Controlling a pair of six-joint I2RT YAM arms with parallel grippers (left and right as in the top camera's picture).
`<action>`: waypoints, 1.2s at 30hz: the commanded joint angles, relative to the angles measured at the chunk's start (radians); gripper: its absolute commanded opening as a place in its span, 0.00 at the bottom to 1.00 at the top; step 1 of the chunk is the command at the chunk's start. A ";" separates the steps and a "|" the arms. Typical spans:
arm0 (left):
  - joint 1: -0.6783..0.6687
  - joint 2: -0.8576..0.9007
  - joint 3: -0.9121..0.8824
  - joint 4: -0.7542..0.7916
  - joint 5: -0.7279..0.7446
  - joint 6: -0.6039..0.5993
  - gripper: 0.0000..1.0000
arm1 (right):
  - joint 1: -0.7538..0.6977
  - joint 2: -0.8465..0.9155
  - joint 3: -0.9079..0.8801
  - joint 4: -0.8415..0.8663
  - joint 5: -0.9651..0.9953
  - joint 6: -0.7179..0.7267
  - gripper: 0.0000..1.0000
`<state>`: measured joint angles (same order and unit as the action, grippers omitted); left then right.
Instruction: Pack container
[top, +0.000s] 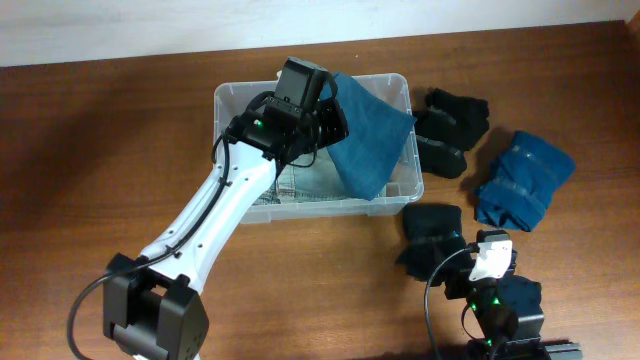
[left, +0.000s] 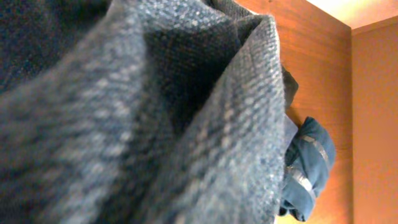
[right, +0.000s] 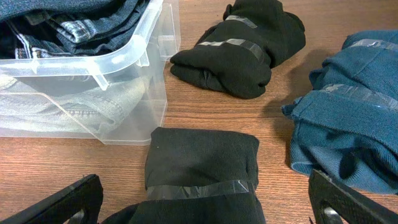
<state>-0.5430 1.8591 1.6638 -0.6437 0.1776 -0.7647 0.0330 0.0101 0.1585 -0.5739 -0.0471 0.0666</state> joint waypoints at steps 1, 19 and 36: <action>-0.007 -0.017 0.003 -0.047 -0.045 -0.022 0.01 | -0.007 -0.006 -0.007 0.002 -0.002 -0.007 0.98; 0.088 -0.045 0.001 -0.497 -0.186 -0.051 0.99 | -0.007 -0.006 -0.007 0.003 -0.002 -0.007 0.98; 0.159 -0.213 0.001 -0.333 0.010 0.852 0.95 | -0.007 -0.006 -0.007 0.002 -0.002 -0.007 0.98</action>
<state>-0.3355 1.5692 1.6718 -1.0058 0.1425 -0.2165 0.0330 0.0101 0.1585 -0.5739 -0.0471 0.0662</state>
